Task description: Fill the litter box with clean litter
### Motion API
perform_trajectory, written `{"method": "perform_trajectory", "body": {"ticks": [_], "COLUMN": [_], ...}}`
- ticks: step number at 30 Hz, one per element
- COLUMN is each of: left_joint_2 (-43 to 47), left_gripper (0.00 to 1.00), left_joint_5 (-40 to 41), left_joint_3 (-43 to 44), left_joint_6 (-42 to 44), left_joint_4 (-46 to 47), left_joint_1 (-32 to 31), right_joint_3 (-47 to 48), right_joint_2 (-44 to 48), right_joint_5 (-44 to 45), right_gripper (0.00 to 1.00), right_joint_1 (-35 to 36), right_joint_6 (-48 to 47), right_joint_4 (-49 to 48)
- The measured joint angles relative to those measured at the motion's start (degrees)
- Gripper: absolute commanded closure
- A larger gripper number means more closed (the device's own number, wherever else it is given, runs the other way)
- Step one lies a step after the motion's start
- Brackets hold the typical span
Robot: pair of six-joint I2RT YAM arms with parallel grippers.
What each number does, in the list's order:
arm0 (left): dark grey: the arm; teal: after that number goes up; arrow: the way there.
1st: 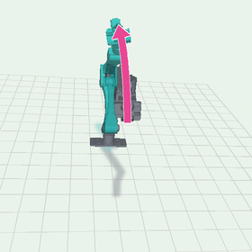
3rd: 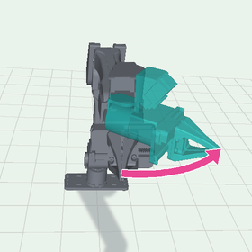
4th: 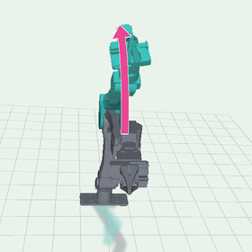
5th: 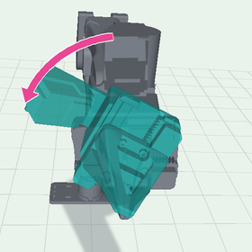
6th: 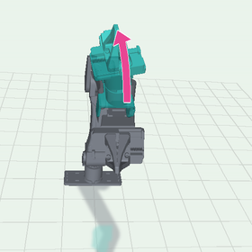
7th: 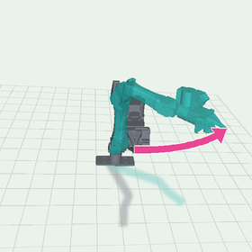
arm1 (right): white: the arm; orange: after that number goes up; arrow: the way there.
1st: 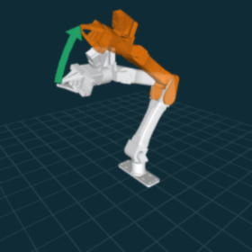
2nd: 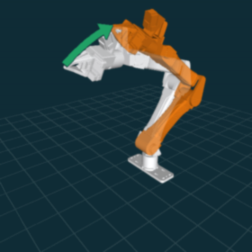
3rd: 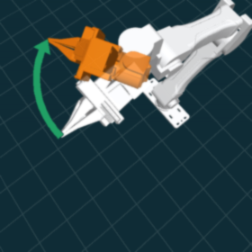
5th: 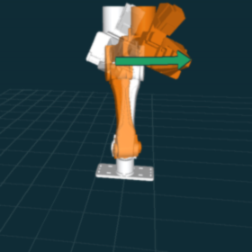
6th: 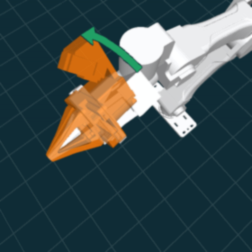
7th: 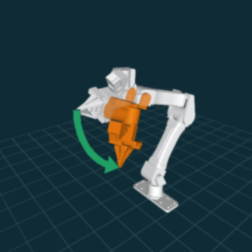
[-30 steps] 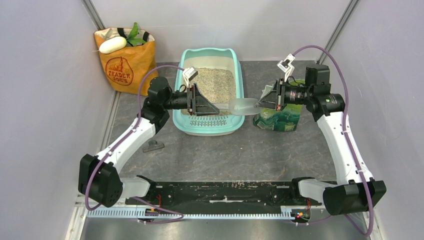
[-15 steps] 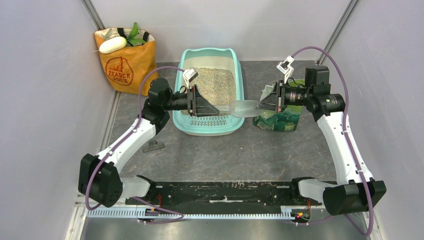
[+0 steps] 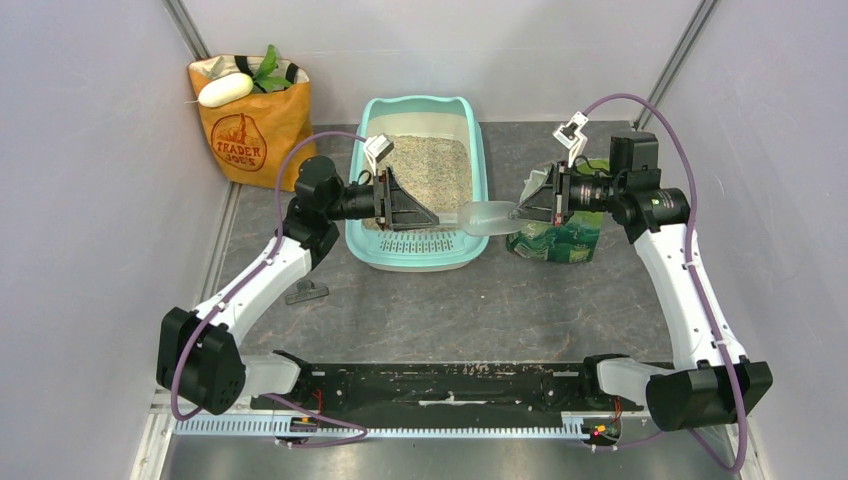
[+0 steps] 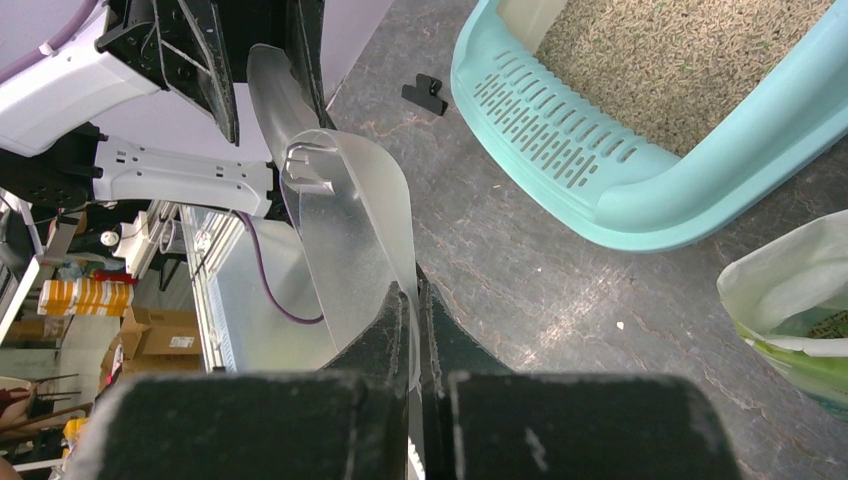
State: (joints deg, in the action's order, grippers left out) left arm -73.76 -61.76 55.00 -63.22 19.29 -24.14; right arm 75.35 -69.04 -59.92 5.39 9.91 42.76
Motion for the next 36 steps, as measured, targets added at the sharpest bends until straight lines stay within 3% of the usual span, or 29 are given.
{"method": "perform_trajectory", "body": {"ticks": [11, 15, 17, 19, 21, 24, 28, 36], "left_joint_2": [0.0, 0.0, 0.0, 0.0, 0.0, 0.0, 0.0, -3.0], "left_gripper": [0.71, 0.98, 0.98, 0.98, 0.98, 0.98, 0.98, 0.98], "left_joint_5": [1.2, 1.3, 1.3, 1.5, 1.9, 3.1, 5.5, 12.9], "left_joint_3": [-0.1, -0.1, -0.1, -0.1, -0.1, 0.0, 1.8, 18.5], "left_joint_6": [-1.4, -2.4, -2.7, -3.0, -2.9, -1.0, 5.0, 20.1], "left_joint_4": [1.9, 2.7, 2.7, 2.8, 2.4, -0.8, -10.1, -31.6], "left_joint_1": [-0.6, -1.0, -0.9, -1.0, -1.1, -1.1, -1.1, -1.9], "right_joint_3": [-0.9, -1.1, -1.1, -1.1, -1.0, 0.5, 9.9, 30.4], "right_joint_2": [0.4, 0.4, 0.4, 0.4, 0.4, 0.0, -2.5, -5.0], "right_joint_5": [0.0, 0.2, 0.2, 0.2, 0.3, 0.9, 2.4, 4.5], "right_gripper": [1.00, 1.00, 0.85, 0.54, 0.36, 0.28, 0.20, 0.19], "right_joint_1": [0.0, -0.2, -0.2, -0.3, -0.9, -3.8, -9.1, -19.2], "right_joint_6": [1.6, 1.5, 1.5, 1.5, 1.6, 1.5, -1.5, -26.8], "right_joint_4": [-2.4, -3.0, -3.1, -3.1, -2.8, -1.2, 3.1, 20.2]}}
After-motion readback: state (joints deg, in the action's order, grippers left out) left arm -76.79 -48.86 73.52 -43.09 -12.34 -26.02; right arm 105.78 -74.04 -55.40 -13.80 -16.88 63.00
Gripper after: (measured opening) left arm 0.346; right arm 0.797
